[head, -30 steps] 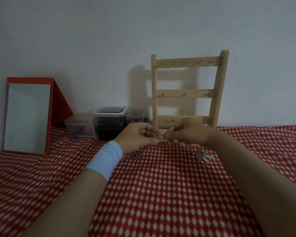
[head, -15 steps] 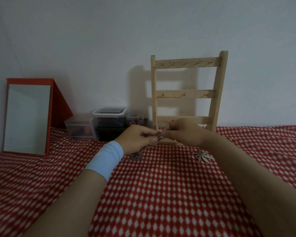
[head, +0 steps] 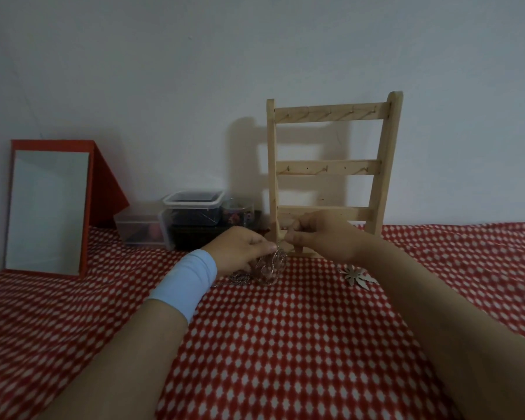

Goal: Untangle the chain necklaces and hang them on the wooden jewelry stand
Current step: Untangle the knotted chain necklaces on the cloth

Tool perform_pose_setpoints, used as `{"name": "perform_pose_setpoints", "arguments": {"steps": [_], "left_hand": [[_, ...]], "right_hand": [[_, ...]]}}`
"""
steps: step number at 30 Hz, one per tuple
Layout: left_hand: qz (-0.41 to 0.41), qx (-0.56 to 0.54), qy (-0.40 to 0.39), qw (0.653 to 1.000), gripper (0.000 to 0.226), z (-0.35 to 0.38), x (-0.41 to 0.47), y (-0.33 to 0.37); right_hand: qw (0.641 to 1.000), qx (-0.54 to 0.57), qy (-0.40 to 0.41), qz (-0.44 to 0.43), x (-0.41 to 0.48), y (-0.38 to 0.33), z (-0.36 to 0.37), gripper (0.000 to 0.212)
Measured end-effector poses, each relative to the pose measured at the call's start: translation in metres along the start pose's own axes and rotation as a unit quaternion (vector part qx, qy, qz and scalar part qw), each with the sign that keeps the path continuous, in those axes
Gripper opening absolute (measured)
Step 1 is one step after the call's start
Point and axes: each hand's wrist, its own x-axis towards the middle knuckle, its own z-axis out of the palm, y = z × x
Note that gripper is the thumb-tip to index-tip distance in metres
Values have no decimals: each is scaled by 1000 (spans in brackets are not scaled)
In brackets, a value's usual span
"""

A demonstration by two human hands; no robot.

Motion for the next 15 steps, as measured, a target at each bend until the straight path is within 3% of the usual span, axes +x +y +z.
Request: {"name": "perform_pose_setpoints", "arguments": {"steps": [4, 10, 15], "left_hand": [[10, 34, 12, 999, 28, -5, -2, 2], [42, 36, -58, 997, 40, -11, -10, 8], [45, -56, -41, 997, 42, -3, -10, 13]], "right_hand": [[999, 2, -32, 20, -2, 0, -6, 26], [999, 23, -9, 31, 0, 1, -4, 23], [999, 1, -23, 27, 0, -2, -1, 18]]}}
